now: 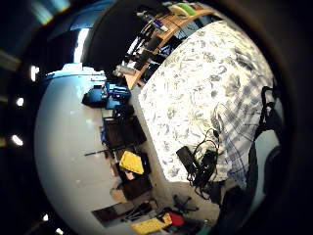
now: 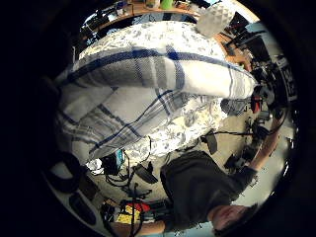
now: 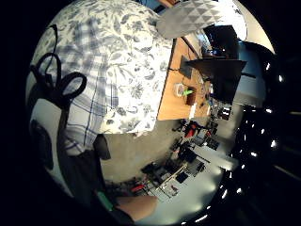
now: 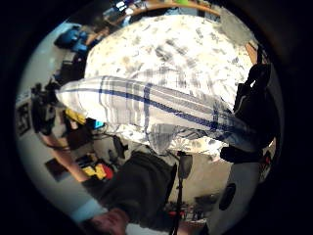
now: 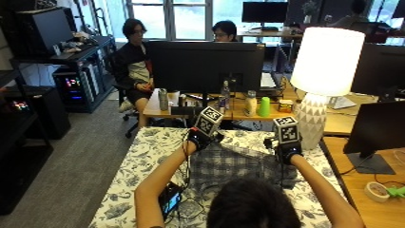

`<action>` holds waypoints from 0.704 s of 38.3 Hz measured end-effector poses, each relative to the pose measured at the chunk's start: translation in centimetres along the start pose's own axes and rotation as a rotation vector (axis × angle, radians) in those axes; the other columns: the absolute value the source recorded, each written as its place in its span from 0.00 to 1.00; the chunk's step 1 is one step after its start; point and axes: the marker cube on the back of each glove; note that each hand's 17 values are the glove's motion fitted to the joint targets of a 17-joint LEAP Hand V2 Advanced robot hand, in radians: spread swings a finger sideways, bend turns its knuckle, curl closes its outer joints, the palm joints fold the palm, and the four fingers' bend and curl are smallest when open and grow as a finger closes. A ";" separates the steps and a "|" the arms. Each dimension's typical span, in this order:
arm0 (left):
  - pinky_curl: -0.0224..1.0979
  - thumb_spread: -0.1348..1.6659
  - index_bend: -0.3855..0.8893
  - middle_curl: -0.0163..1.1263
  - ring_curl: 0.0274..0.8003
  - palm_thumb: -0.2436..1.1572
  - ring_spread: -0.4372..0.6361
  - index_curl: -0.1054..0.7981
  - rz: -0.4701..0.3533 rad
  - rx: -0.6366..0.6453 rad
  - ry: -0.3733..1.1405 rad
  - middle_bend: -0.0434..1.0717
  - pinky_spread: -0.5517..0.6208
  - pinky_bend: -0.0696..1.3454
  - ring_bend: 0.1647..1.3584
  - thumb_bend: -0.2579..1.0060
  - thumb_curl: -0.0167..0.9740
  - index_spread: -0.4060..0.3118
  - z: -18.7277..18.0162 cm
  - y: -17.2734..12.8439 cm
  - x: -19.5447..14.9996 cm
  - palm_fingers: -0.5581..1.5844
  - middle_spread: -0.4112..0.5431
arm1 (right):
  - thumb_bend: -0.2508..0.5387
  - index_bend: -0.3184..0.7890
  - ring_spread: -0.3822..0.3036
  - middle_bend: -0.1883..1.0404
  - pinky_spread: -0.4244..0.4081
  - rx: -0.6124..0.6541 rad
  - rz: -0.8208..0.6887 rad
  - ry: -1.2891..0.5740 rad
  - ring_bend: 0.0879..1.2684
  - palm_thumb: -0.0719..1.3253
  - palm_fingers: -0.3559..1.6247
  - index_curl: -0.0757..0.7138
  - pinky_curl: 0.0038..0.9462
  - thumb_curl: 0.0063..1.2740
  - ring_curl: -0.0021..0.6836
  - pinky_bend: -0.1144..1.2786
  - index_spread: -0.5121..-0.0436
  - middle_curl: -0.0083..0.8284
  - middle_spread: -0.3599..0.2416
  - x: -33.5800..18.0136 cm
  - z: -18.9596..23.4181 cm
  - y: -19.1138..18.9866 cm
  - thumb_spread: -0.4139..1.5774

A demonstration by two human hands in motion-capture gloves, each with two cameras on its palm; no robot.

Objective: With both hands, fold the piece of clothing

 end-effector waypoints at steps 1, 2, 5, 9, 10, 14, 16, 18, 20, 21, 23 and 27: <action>0.86 0.96 0.45 0.78 0.97 0.41 0.04 0.65 -0.006 -0.002 0.003 0.75 0.16 0.72 0.76 0.29 0.09 0.24 0.5 -1.1 -0.2 0.74 0.05 | 0.28 0.46 0.22 0.41 0.09 -0.004 0.006 0.013 0.44 0.82 0.84 0.66 0.41 0.50 0.63 0.49 0.60 0.59 0.31 0.0 -0.1 -0.7 0.41; 0.86 0.96 0.45 0.78 0.97 0.41 0.04 0.66 -0.010 -0.006 0.008 0.75 0.16 0.72 0.75 0.29 0.09 0.24 1.2 -2.3 -0.4 0.74 0.05 | 0.28 0.46 0.22 0.41 0.10 -0.009 0.011 0.026 0.44 0.82 0.84 0.67 0.41 0.50 0.63 0.49 0.60 0.59 0.31 -0.1 -0.2 -1.5 0.41; 0.87 0.96 0.45 0.78 0.98 0.41 0.04 0.67 -0.009 -0.031 0.039 0.75 0.16 0.71 0.75 0.29 0.09 0.24 2.1 -3.8 -0.5 0.74 0.05 | 0.32 0.45 0.22 0.42 0.10 -0.020 0.016 0.053 0.45 0.85 0.85 0.67 0.42 0.50 0.64 0.50 0.58 0.60 0.30 -0.3 0.1 -3.7 0.45; 0.89 0.96 0.44 0.79 0.98 0.41 0.04 0.68 -0.025 -0.129 0.082 0.75 0.16 0.70 0.75 0.30 0.08 0.24 1.7 -1.5 0.9 0.74 0.05 | 0.33 0.45 0.22 0.43 0.11 -0.005 0.027 0.080 0.44 0.87 0.84 0.68 0.42 0.50 0.64 0.50 0.58 0.60 0.28 -0.8 0.9 -6.6 0.49; 0.89 0.96 0.44 0.79 0.98 0.41 0.04 0.68 -0.038 -0.160 0.079 0.75 0.16 0.70 0.75 0.30 0.08 0.24 2.5 -1.9 1.0 0.74 0.05 | 0.32 0.46 0.22 0.42 0.11 0.002 0.037 0.090 0.44 0.87 0.84 0.68 0.42 0.50 0.64 0.50 0.58 0.60 0.27 -1.0 1.2 -7.4 0.50; 0.91 0.96 0.44 0.79 0.99 0.41 0.04 0.69 -0.082 -0.262 0.026 0.75 0.16 0.68 0.74 0.31 0.09 0.24 6.6 -5.2 1.0 0.74 0.05 | 0.34 0.46 0.21 0.42 0.12 0.038 0.081 0.133 0.43 0.90 0.83 0.69 0.42 0.49 0.64 0.49 0.56 0.60 0.25 -2.1 1.9 -8.9 0.54; 0.91 0.96 0.44 0.79 0.99 0.41 0.05 0.70 -0.099 -0.336 -0.008 0.75 0.16 0.66 0.74 0.31 0.09 0.23 8.8 -6.4 1.3 0.74 0.05 | 0.34 0.45 0.20 0.42 0.12 0.029 0.097 0.148 0.43 0.91 0.83 0.69 0.42 0.49 0.64 0.48 0.55 0.60 0.24 -2.6 2.7 -9.6 0.56; 0.92 0.96 0.44 0.79 0.99 0.41 0.05 0.70 -0.120 -0.401 -0.043 0.74 0.17 0.65 0.74 0.32 0.09 0.23 10.8 -7.5 1.5 0.73 0.05 | 0.33 0.45 0.20 0.42 0.12 -0.001 0.102 0.149 0.42 0.91 0.83 0.69 0.42 0.49 0.64 0.48 0.55 0.60 0.24 -2.9 4.1 -10.9 0.57; 0.92 0.96 0.44 0.79 0.99 0.41 0.05 0.70 -0.150 -0.428 -0.089 0.74 0.17 0.64 0.74 0.32 0.09 0.23 12.5 -8.4 1.6 0.74 0.05 | 0.33 0.45 0.20 0.42 0.12 -0.024 0.108 0.145 0.42 0.91 0.83 0.69 0.42 0.49 0.64 0.48 0.54 0.60 0.23 -3.1 5.5 -12.1 0.58; 0.92 0.96 0.44 0.79 0.99 0.41 0.05 0.70 -0.161 -0.425 -0.117 0.74 0.17 0.63 0.74 0.32 0.09 0.23 13.2 -8.9 1.7 0.74 0.05 | 0.32 0.44 0.20 0.42 0.12 -0.010 0.111 0.151 0.42 0.92 0.83 0.69 0.42 0.48 0.64 0.48 0.53 0.60 0.23 -3.1 6.2 -12.8 0.58; 0.93 0.96 0.43 0.79 0.99 0.41 0.05 0.70 -0.171 -0.417 -0.186 0.73 0.17 0.62 0.74 0.32 0.09 0.23 14.5 -9.7 1.7 0.73 0.05 | 0.31 0.44 0.20 0.42 0.13 0.105 0.135 0.195 0.42 0.92 0.82 0.68 0.42 0.48 0.64 0.48 0.53 0.60 0.22 -2.7 7.2 -14.8 0.59; 0.93 0.96 0.41 0.78 0.98 0.40 0.05 0.69 -0.201 -0.430 -0.486 0.72 0.17 0.62 0.73 0.33 0.09 0.23 15.3 -10.0 0.1 0.74 0.06 | 0.31 0.38 0.21 0.40 0.14 0.429 0.187 0.311 0.44 0.92 0.79 0.64 0.42 0.47 0.65 0.48 0.52 0.59 0.24 -1.5 6.9 -17.8 0.62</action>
